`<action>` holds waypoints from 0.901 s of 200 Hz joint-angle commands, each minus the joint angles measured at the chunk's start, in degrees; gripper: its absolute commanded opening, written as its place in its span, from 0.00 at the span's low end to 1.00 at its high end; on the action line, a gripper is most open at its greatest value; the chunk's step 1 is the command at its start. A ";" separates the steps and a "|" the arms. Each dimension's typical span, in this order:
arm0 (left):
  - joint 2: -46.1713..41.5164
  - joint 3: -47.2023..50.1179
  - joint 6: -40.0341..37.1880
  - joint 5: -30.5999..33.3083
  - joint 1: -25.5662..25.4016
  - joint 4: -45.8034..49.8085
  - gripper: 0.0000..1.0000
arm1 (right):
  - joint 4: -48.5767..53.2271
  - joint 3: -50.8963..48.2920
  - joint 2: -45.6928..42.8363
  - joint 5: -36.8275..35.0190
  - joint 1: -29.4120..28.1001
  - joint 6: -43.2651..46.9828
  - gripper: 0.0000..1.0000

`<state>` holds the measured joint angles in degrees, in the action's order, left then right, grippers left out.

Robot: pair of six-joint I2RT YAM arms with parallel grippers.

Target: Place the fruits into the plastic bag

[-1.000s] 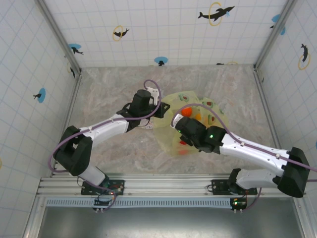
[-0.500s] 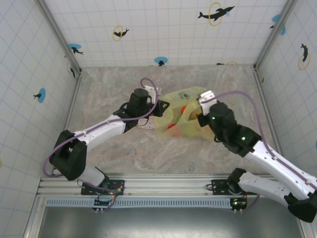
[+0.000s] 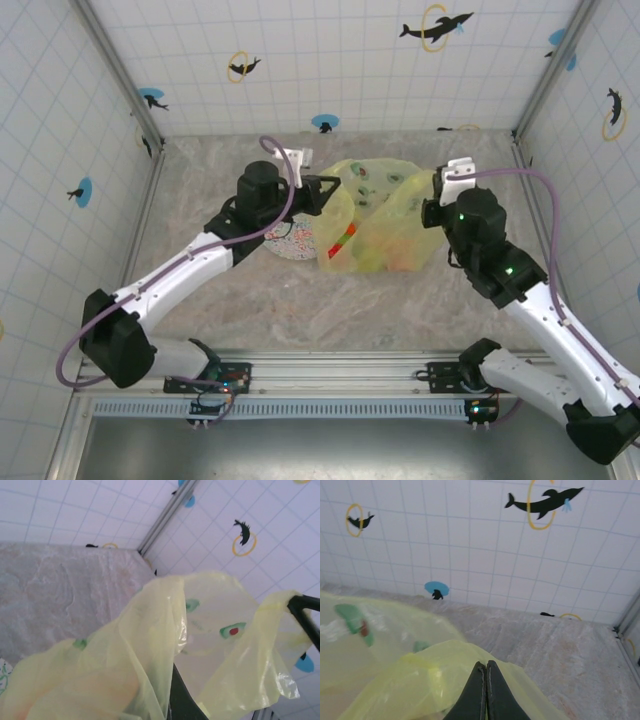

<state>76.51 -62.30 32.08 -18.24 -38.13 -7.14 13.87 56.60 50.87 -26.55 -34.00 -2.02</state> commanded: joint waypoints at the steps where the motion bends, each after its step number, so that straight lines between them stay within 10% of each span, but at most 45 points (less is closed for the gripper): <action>1: -2.19 -0.99 4.04 2.51 0.86 -1.19 0.00 | 0.56 2.25 0.96 1.92 3.56 -3.38 0.00; 180: 6.89 -1.94 15.40 -10.93 0.95 -6.69 0.00 | 1.05 4.49 6.40 25.24 35.23 -15.61 0.00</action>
<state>82.65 -62.41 44.91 -26.09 -37.43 -10.22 17.80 57.82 56.47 -5.52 -0.05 -14.57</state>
